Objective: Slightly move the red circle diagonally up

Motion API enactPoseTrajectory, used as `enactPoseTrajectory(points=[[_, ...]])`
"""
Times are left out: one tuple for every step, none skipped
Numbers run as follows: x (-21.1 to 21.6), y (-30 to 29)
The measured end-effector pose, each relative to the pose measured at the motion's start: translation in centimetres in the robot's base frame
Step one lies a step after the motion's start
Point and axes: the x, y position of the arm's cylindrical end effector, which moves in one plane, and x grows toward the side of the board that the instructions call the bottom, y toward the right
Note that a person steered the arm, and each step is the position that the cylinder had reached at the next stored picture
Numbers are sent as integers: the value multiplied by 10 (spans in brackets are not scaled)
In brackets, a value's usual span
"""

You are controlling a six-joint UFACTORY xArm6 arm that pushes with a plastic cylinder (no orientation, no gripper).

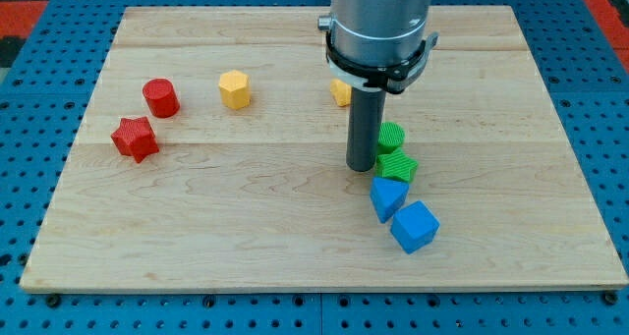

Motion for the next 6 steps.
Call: enactPoseTrajectory(points=[[-2, 0], [-5, 13], [-8, -81], [-7, -184], [-52, -219], [-79, -236]])
